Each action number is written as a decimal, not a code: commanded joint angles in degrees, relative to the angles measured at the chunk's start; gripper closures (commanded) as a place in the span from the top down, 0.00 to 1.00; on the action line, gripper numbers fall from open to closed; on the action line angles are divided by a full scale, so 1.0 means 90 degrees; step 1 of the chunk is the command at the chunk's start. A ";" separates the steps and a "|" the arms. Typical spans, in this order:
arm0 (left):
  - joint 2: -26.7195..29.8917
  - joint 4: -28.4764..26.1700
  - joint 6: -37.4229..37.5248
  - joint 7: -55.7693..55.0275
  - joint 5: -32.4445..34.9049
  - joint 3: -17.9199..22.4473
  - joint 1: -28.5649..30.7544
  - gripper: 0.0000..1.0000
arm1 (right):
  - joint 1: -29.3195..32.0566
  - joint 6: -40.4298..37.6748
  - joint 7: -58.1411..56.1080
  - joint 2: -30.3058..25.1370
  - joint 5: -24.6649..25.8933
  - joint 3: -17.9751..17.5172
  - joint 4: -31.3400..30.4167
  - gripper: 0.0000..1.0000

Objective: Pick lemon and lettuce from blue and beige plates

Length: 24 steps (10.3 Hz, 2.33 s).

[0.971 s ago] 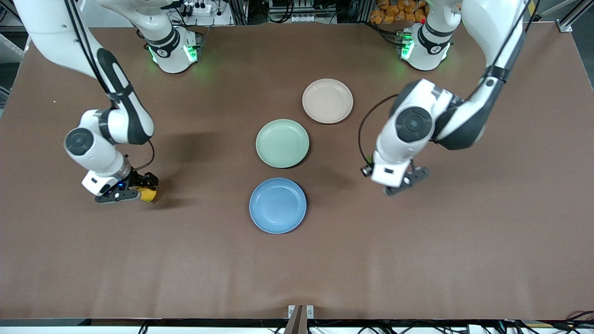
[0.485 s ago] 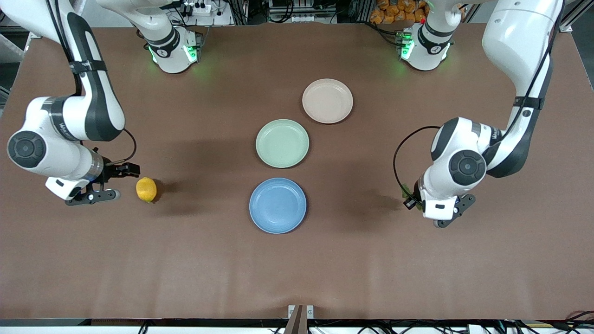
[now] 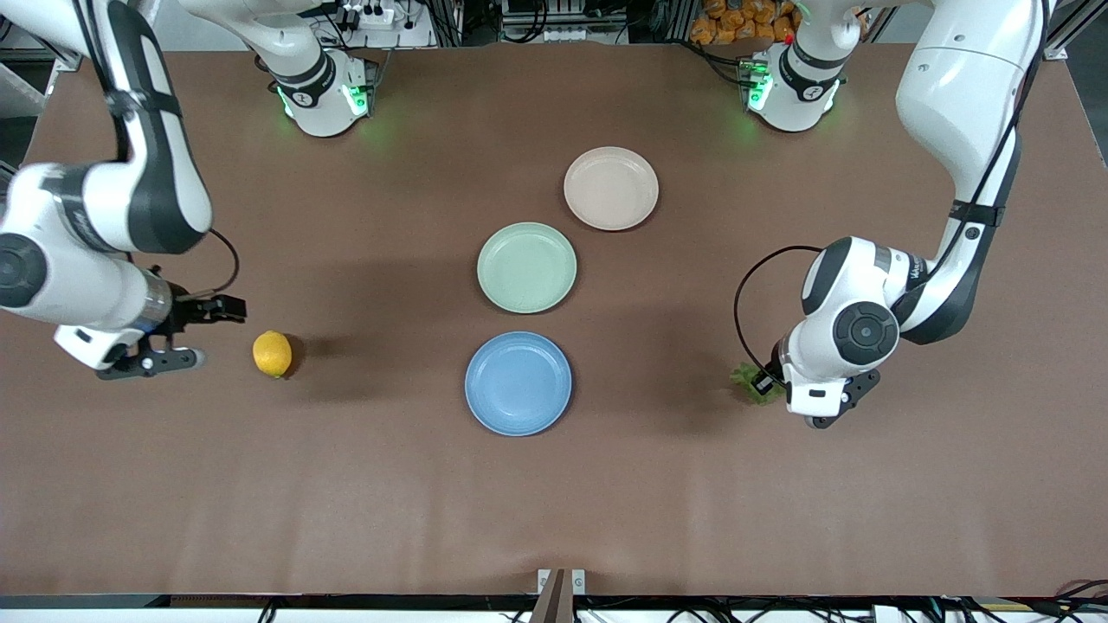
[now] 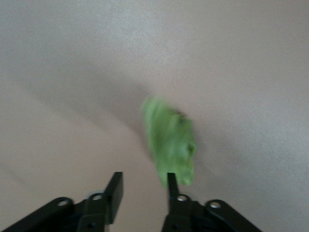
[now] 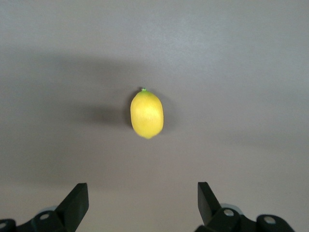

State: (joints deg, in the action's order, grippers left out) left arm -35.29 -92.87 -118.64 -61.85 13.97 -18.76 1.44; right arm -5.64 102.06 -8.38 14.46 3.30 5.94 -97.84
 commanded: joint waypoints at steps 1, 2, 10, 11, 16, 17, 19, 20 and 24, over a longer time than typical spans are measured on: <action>0.0218 -0.0012 0.0019 0.0278 0.0137 0.0013 0.0065 1.00 | -0.0028 -0.0917 0.0023 -0.0287 -0.0034 0.0072 0.0820 1.00; 0.0461 -0.0139 0.0019 0.0483 0.0069 0.0149 0.0007 1.00 | 0.0011 -0.0949 0.0033 -0.0559 -0.0034 0.0063 0.0822 1.00; 0.3088 -0.0629 0.0816 0.4249 -0.1630 0.1126 -0.0326 1.00 | 0.0148 -0.1731 0.0296 -0.1665 -0.0444 0.0091 0.1183 1.00; 0.3342 -0.0541 0.1119 0.4748 -0.1640 0.1204 -0.0336 1.00 | 0.0109 -0.1721 0.0296 -0.1655 -0.0435 0.0159 0.1203 1.00; 0.4057 -0.0014 0.2604 0.5835 -0.1523 0.1205 -0.0336 1.00 | -0.0018 -0.1769 0.0296 -0.1558 -0.0376 0.0394 0.1388 1.00; 0.4096 0.0180 0.2858 0.6117 -0.1436 0.1205 -0.0326 1.00 | -0.0028 -0.1769 0.0296 -0.1558 -0.0357 0.0395 0.1388 1.00; 0.4116 0.0542 0.3085 0.6188 -0.1386 0.1205 -0.0307 1.00 | -0.0028 -0.1740 0.0296 -0.1558 -0.0356 0.0404 0.1379 1.00; 0.4126 0.0563 0.3172 0.6188 -0.1425 0.1205 -0.0307 1.00 | -0.0028 -0.1740 0.0296 -0.1558 -0.0356 0.0404 0.1388 1.00; 0.4126 0.0573 0.3271 0.6188 -0.1455 0.1195 -0.0307 1.00 | -0.0077 -0.1769 0.0296 -0.1558 -0.0337 0.0404 0.1388 1.00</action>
State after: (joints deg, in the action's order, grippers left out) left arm 1.88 -88.56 -90.39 -7.69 0.76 -8.37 -0.96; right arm -5.59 86.85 -6.56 0.18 0.37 8.94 -86.42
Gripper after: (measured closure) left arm 0.000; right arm 0.000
